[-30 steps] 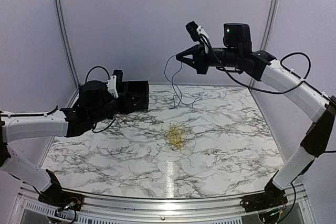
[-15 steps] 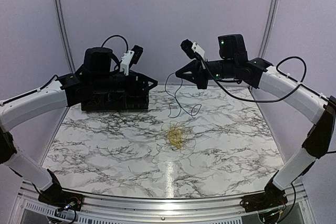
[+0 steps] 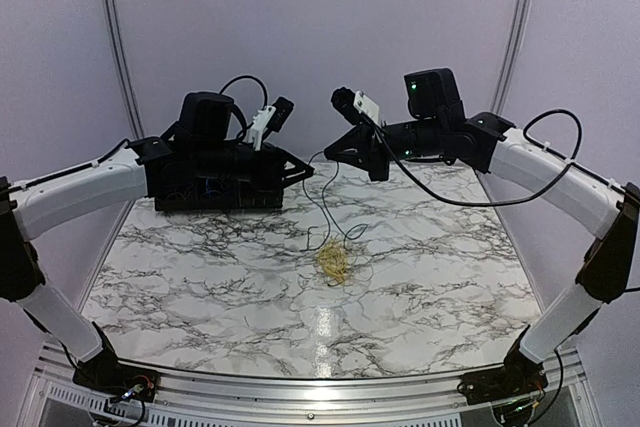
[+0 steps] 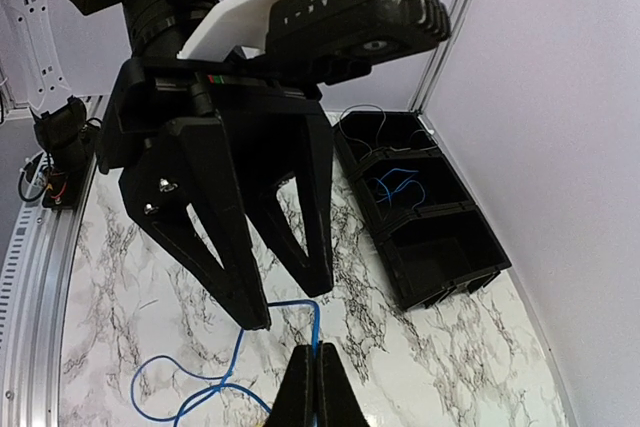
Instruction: Untangle the cables
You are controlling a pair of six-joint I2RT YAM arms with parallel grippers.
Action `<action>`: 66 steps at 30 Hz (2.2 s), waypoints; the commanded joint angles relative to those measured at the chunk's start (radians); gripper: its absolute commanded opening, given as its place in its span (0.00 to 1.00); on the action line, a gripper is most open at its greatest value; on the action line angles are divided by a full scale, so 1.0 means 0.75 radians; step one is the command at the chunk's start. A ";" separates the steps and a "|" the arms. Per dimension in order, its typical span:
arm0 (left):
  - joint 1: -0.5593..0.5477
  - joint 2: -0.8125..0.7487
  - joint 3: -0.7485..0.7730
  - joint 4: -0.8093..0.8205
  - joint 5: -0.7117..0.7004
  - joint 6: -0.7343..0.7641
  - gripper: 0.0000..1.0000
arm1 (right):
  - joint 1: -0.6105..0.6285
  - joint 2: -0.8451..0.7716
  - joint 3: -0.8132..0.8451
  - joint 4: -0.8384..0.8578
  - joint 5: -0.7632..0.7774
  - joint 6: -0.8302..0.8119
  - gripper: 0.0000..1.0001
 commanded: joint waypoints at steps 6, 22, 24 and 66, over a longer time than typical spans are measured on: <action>-0.002 0.060 0.096 0.088 0.097 0.032 0.21 | 0.018 -0.016 0.044 -0.016 0.026 -0.020 0.00; 0.111 0.044 0.183 -0.033 -0.126 -0.139 0.00 | -0.150 -0.213 -0.176 -0.040 0.235 0.034 0.53; 0.158 0.052 0.248 -0.159 -0.203 -0.185 0.01 | -0.181 -0.243 -0.246 -0.071 0.241 0.022 0.54; 0.768 0.617 0.612 -0.456 -0.592 -0.271 0.00 | -0.204 -0.429 -0.466 -0.261 0.359 -0.083 0.59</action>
